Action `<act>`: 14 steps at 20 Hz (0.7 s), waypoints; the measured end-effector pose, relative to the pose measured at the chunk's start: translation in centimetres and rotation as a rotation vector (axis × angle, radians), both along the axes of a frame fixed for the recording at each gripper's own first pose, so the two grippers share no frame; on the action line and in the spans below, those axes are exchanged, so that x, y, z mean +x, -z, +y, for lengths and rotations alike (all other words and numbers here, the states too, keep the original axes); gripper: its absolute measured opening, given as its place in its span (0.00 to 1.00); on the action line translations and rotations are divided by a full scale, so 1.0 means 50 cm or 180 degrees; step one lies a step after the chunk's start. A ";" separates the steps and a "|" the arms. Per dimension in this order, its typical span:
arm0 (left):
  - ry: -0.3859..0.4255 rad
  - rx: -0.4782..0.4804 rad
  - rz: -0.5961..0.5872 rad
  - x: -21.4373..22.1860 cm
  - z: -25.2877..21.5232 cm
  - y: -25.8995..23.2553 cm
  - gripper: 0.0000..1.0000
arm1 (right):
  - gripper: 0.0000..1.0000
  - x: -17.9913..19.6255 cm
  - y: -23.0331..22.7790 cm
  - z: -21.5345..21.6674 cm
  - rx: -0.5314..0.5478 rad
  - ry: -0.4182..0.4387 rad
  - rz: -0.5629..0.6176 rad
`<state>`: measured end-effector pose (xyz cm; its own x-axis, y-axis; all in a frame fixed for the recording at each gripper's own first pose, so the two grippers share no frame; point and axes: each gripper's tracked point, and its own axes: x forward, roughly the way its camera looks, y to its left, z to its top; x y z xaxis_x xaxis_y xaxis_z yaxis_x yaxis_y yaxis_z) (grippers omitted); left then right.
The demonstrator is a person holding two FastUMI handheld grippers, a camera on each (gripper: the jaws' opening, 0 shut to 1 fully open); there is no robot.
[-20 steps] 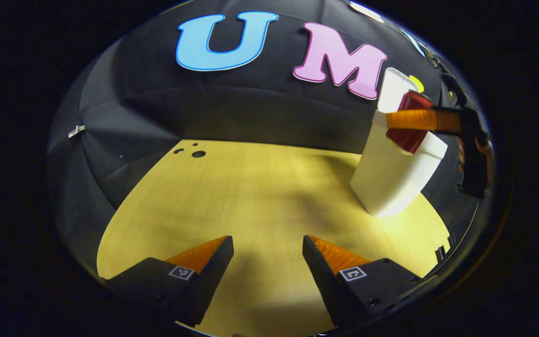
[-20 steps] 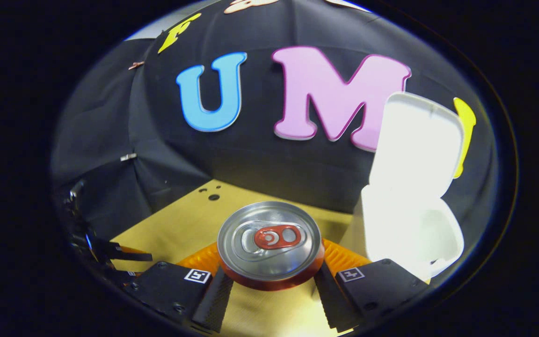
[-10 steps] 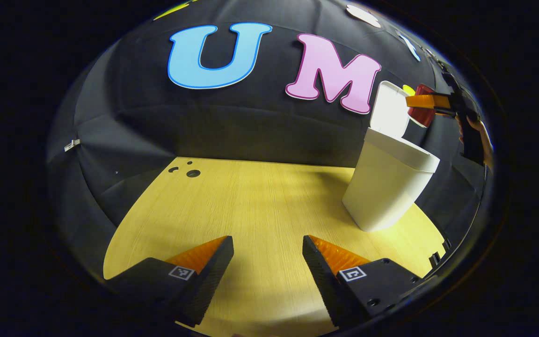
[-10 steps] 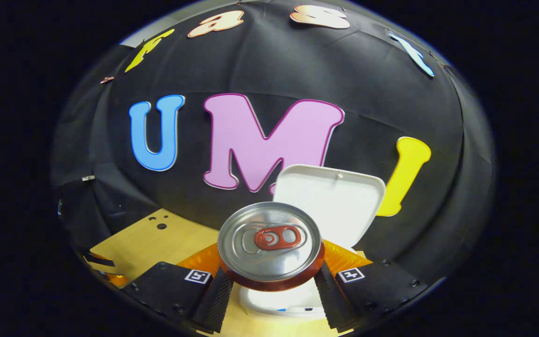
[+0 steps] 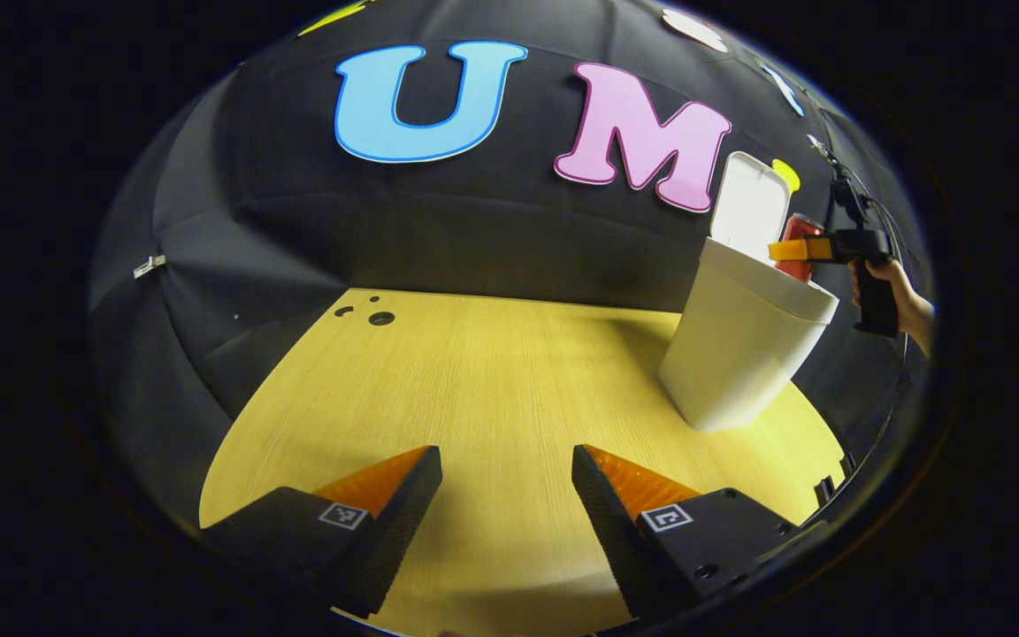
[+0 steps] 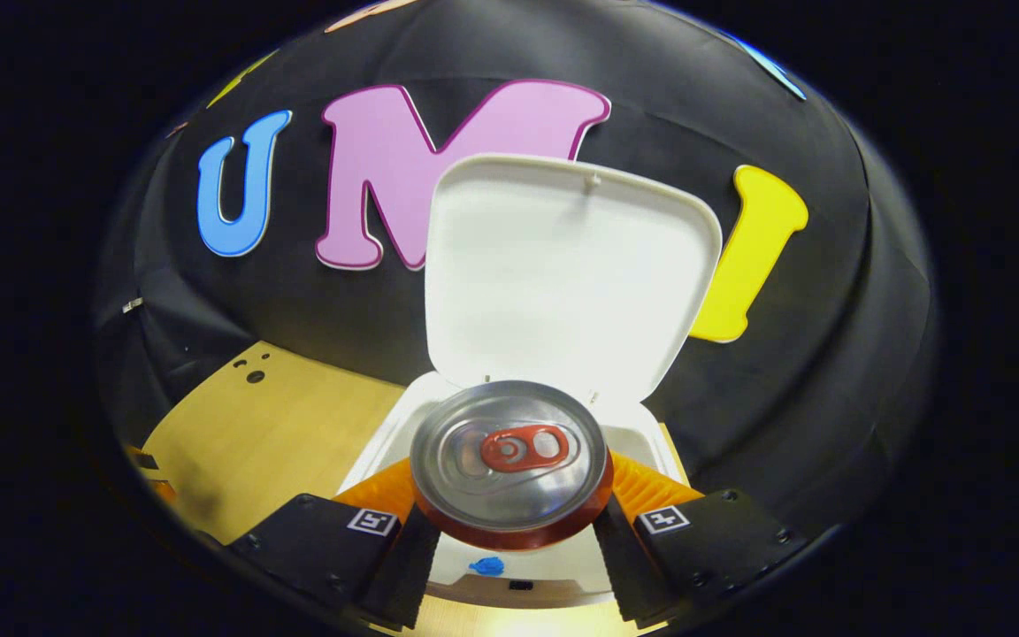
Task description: Press the lid of the desktop garbage bin to open it, pick up the crumpled paper on the desktop and throw it into the bin, then pick up the pop can on the desktop and drop it into the bin, and finally close the garbage bin lid.
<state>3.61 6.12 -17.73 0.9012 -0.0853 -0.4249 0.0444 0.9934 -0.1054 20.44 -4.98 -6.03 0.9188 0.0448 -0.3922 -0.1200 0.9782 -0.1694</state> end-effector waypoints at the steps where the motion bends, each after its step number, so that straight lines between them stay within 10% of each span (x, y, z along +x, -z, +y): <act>1: -0.0020 0.0003 0.0005 -0.004 0.002 0.000 0.96 | 0.83 0.004 0.017 0.004 0.0011 0.0006 0.0051; 14: -0.0182 -0.0032 0.0040 -0.032 0.008 0.008 0.96 | 0.97 0.012 -0.006 -0.002 0.0158 0.0055 -0.0078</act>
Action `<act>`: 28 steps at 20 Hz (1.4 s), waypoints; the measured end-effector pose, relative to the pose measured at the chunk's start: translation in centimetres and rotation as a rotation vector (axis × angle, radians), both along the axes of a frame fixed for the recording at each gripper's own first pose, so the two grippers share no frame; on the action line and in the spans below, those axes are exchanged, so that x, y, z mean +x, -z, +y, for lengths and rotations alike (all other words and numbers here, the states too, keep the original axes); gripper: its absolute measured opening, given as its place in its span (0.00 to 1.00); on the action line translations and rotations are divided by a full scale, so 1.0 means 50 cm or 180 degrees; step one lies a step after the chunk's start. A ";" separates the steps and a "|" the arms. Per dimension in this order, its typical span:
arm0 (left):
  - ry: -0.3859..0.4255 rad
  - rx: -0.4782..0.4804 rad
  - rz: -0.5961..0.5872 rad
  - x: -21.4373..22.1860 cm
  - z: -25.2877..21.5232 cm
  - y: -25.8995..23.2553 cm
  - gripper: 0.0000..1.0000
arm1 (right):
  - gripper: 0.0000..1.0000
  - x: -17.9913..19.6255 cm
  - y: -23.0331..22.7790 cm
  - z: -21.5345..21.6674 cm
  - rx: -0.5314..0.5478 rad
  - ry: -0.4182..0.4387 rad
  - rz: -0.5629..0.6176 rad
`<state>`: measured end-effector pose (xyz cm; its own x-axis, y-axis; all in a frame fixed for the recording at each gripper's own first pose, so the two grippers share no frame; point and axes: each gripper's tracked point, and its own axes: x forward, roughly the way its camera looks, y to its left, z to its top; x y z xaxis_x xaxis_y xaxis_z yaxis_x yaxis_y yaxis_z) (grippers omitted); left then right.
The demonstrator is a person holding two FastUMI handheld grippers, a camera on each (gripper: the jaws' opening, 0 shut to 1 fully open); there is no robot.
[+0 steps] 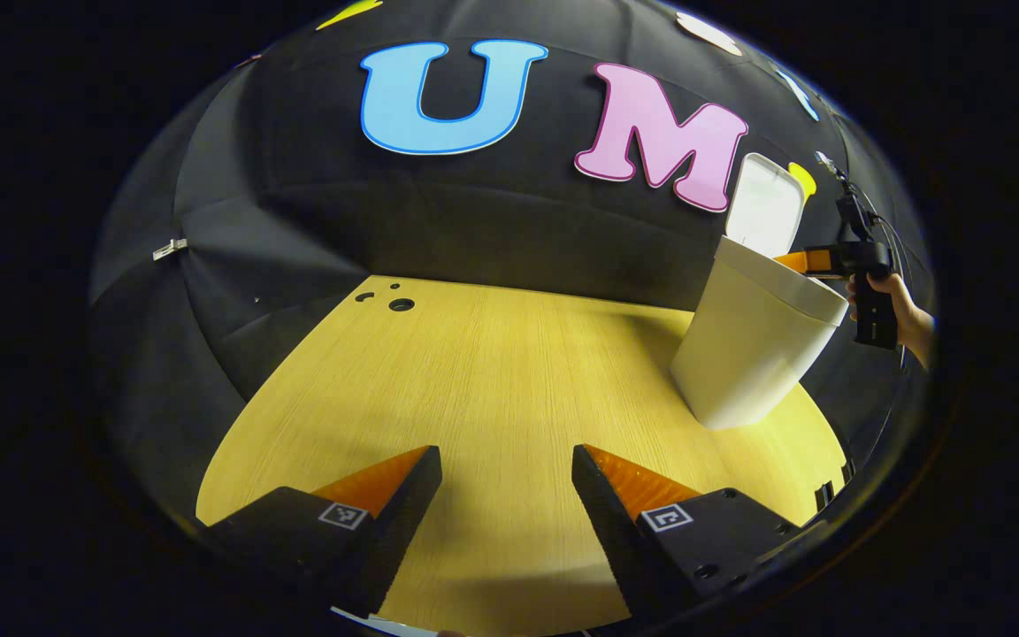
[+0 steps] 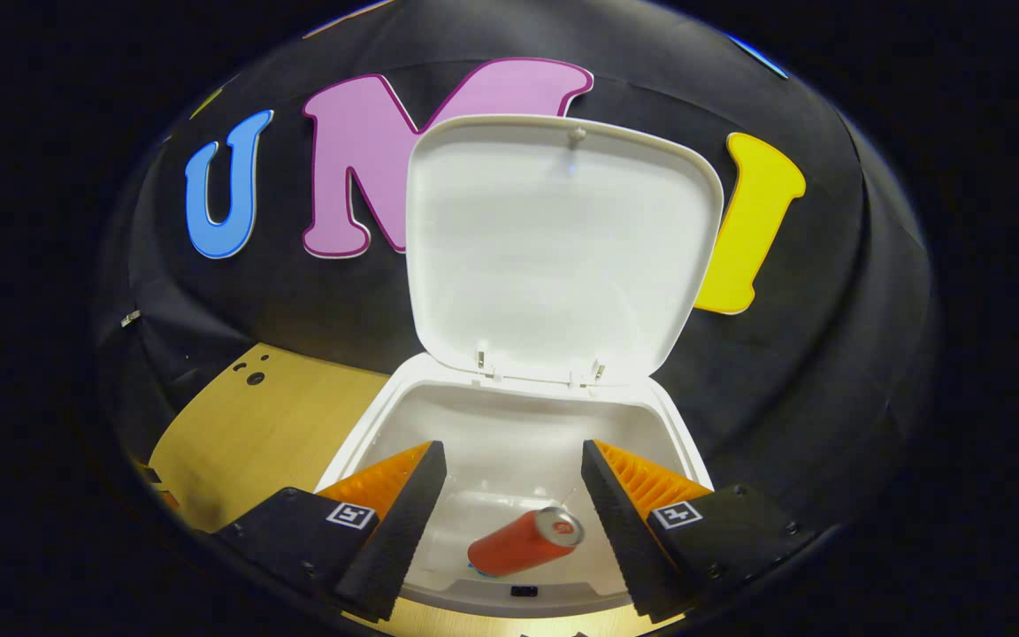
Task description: Press the lid of the desktop garbage bin to open it, pick up the crumpled paper on the desktop and throw it into the bin, then pick up the pop can on the desktop and drop it into the bin, and finally close the garbage bin lid.
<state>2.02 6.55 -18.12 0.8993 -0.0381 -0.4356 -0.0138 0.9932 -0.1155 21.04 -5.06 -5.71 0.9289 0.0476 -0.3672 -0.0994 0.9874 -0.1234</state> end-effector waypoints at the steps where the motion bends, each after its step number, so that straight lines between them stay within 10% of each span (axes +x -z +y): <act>1: 0.0003 -0.0003 -0.0004 -0.003 -0.004 -0.001 0.96 | 0.97 -0.002 -0.021 0.002 -0.0012 -0.0012 -0.0078; 15: -0.0019 -0.0119 0.0013 -0.021 0.006 0.010 0.96 | 0.97 0.053 -0.428 0.018 0.0033 -0.0058 -0.1065; 28: -0.0433 -0.0260 0.0028 -0.051 0.079 0.025 0.96 | 0.97 0.237 -0.395 0.003 0.0400 0.0292 -0.0670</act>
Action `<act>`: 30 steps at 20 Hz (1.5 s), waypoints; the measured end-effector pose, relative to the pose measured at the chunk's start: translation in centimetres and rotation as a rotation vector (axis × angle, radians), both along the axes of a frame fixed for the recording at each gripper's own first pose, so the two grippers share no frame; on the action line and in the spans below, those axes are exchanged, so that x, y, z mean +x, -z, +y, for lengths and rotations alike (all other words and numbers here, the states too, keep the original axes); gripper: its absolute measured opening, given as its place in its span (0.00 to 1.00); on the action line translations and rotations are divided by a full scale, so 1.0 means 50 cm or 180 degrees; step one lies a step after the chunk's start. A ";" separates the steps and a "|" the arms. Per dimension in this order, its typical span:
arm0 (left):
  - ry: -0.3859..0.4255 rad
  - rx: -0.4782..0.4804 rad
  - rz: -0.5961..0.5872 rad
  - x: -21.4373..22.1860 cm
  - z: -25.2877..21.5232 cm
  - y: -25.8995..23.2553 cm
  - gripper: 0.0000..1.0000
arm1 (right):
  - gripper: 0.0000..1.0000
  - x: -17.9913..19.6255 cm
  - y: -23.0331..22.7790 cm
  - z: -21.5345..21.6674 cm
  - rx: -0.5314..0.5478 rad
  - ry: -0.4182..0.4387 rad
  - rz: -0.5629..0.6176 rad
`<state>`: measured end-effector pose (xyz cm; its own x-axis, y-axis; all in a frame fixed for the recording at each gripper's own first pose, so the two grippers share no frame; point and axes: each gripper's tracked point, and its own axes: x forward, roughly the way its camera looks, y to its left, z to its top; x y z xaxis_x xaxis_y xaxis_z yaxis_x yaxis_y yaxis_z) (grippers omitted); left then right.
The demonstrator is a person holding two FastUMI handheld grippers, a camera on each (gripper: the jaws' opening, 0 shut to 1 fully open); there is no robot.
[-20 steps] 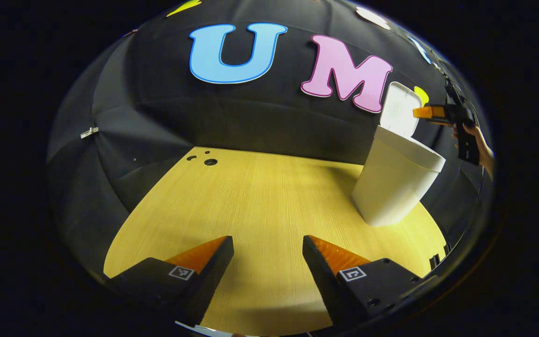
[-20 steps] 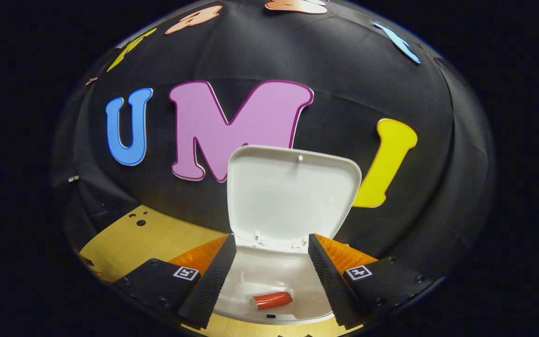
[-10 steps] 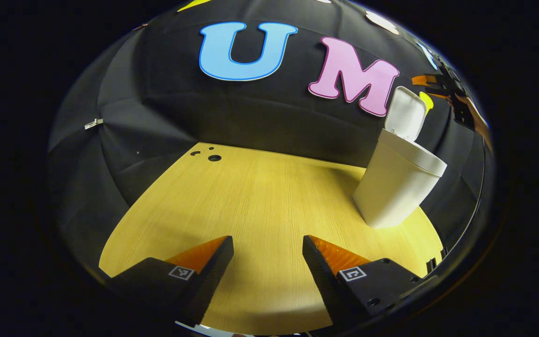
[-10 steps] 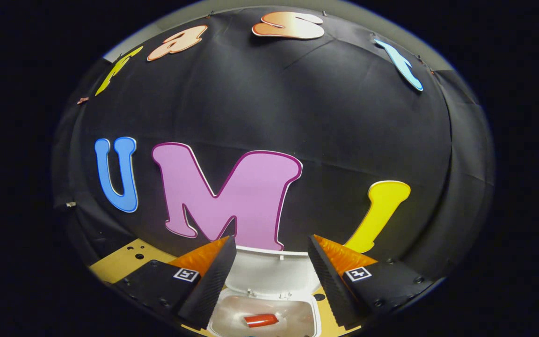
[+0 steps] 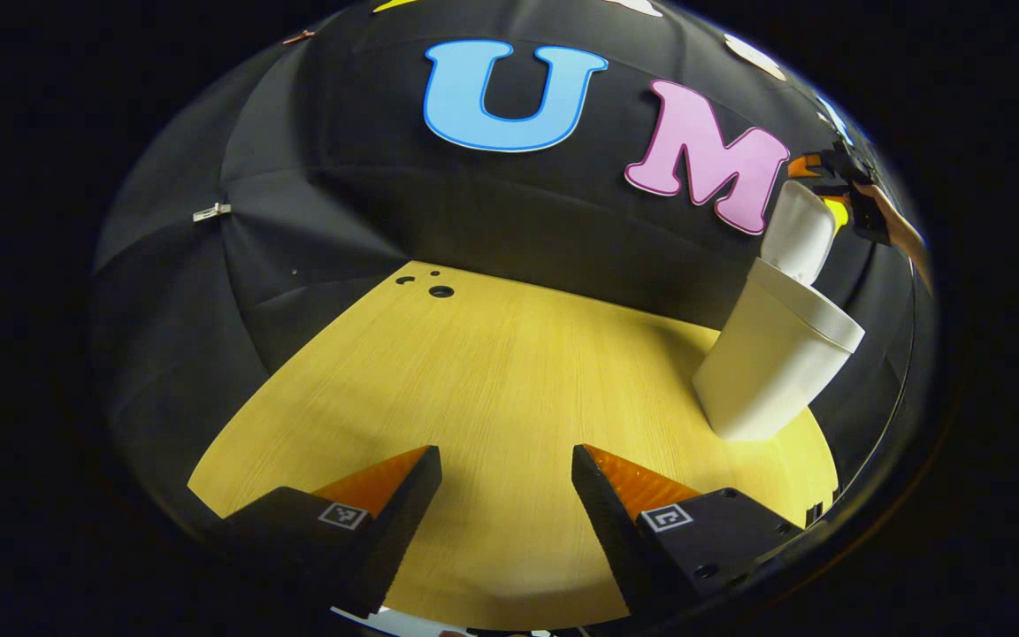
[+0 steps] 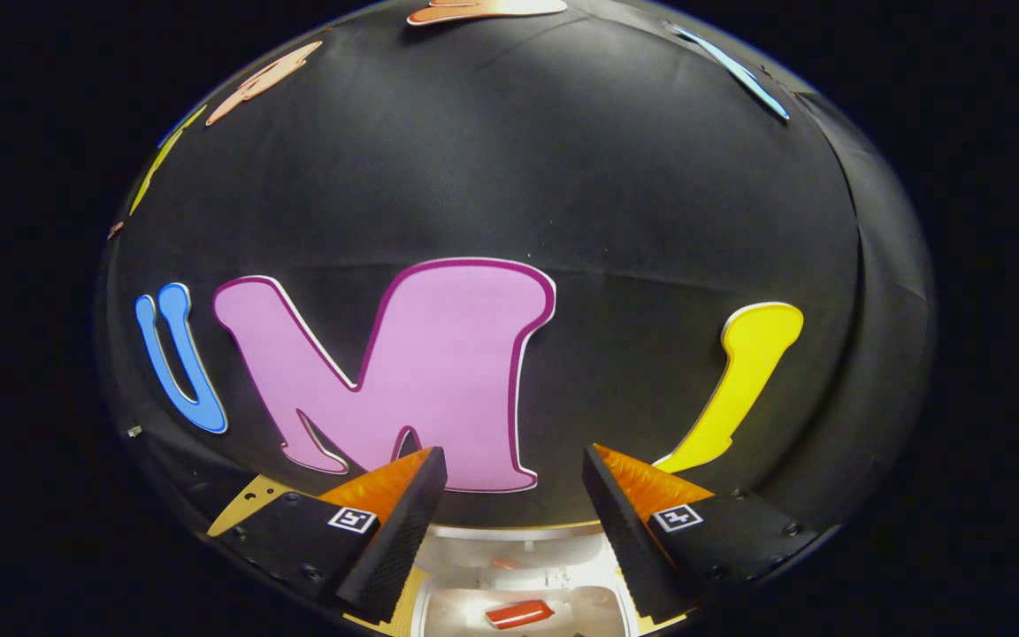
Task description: Press the lid of the desktop garbage bin to open it, pick up the crumpled paper on the desktop and throw it into the bin, then pick up the pop can on the desktop and drop it into the bin, and finally close the garbage bin lid.
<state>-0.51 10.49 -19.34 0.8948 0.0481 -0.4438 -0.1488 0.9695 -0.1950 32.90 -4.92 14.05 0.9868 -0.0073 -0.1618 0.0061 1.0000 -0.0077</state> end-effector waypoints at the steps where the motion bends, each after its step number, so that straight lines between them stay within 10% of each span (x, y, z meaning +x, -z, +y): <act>1: -0.0040 -0.0037 0.0011 -0.004 0.003 0.001 0.96 | 0.96 0.006 0.019 -0.003 0.0000 0.0015 0.0088; 30: 0.0449 0.0164 0.0129 -0.052 -0.039 -0.007 0.96 | 0.98 -0.268 0.316 -0.003 0.0044 -0.0045 0.0771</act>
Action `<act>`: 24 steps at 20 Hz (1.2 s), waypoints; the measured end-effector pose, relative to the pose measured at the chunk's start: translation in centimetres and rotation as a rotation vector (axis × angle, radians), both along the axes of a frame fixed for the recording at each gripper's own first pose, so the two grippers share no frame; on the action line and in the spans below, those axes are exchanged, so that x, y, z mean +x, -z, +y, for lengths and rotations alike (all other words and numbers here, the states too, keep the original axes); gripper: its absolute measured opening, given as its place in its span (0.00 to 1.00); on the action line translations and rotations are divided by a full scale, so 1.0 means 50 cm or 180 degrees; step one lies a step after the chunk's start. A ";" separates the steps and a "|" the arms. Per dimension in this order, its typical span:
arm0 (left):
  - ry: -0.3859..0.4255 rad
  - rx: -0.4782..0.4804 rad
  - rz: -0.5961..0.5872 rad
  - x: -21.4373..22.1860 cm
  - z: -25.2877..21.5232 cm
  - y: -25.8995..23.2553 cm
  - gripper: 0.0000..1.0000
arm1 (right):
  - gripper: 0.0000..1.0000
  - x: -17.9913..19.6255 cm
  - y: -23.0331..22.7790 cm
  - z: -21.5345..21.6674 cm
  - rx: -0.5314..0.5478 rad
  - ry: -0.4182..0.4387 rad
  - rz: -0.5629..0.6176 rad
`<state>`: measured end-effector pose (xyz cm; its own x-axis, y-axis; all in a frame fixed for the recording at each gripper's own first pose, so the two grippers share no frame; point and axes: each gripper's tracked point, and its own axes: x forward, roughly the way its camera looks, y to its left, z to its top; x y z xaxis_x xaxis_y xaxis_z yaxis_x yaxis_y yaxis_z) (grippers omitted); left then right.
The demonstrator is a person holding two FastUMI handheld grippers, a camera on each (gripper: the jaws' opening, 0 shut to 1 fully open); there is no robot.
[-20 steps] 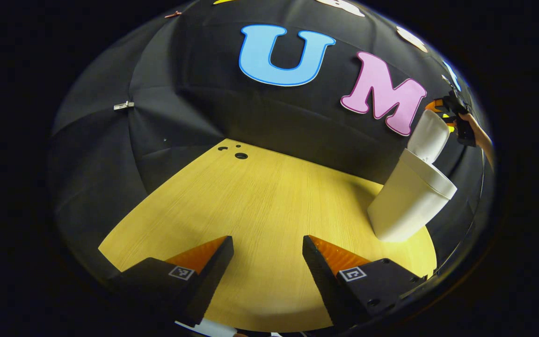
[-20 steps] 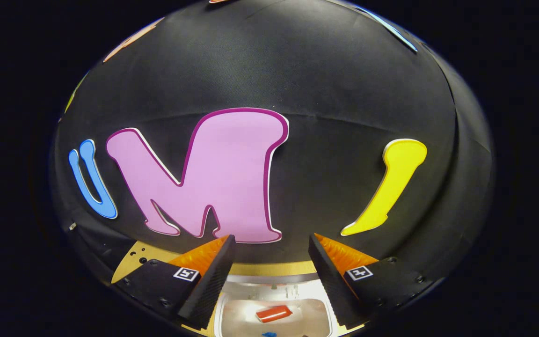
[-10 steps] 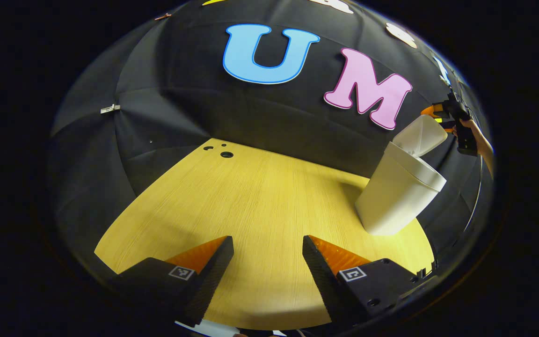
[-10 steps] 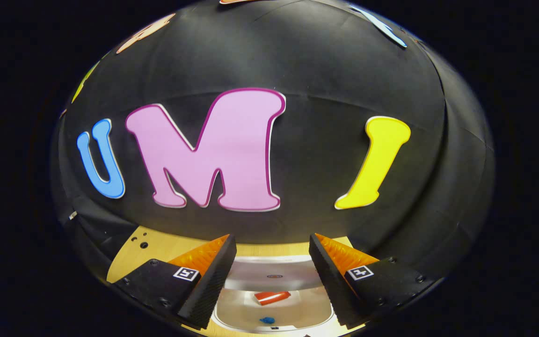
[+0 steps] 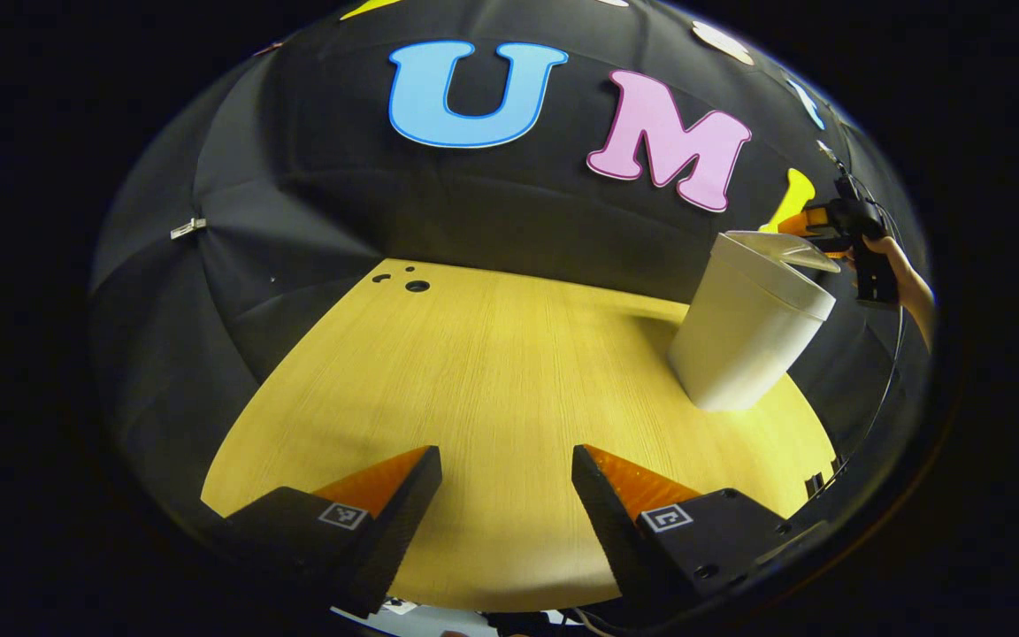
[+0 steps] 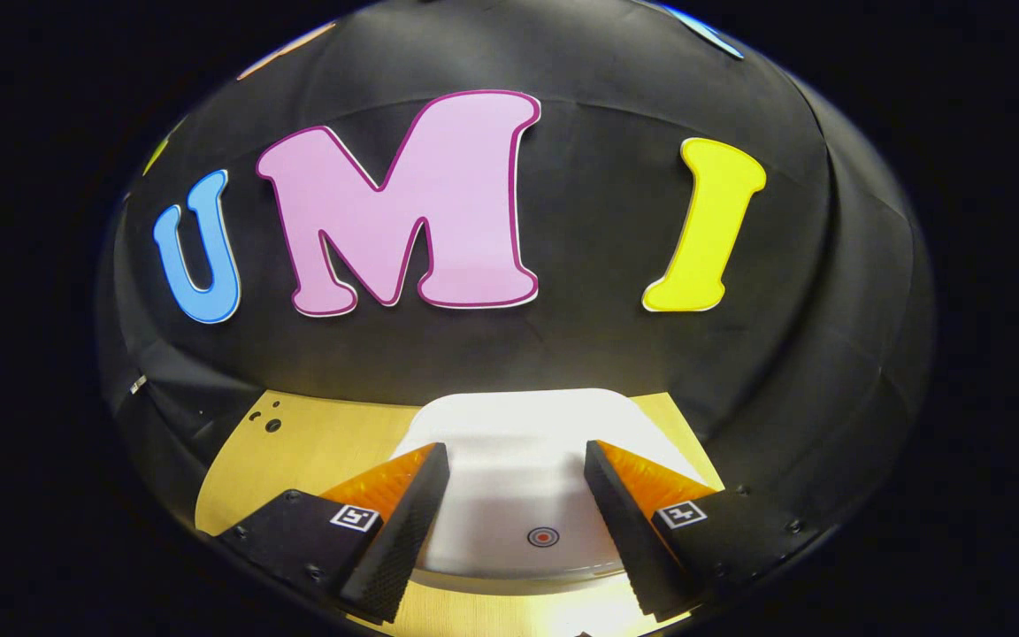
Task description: Press the lid of the desktop garbage bin to open it, pick up the crumpled paper on the desktop and throw it into the bin, then pick up the pop can on the desktop and drop it into the bin, and finally close the garbage bin lid.
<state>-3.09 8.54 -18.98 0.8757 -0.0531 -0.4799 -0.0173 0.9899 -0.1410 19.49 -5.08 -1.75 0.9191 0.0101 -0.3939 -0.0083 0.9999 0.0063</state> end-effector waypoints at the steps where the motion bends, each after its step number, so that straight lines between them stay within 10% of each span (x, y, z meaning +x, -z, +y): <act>1: 0.0012 0.0012 0.0014 0.000 0.000 0.002 0.96 | 0.98 -0.003 0.004 0.001 -0.0003 -0.0007 -0.0025; 24: 0.0235 0.0134 -0.0010 0.023 -0.060 -0.013 0.96 | 0.99 -0.043 0.066 -0.002 -0.0139 0.0040 -0.0558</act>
<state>-1.94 5.52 -18.34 0.8717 -0.0973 -0.4803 0.0564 0.9935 -0.0991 17.36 -5.17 -5.07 0.9737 -0.0152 -0.2275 0.0069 0.9993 -0.0375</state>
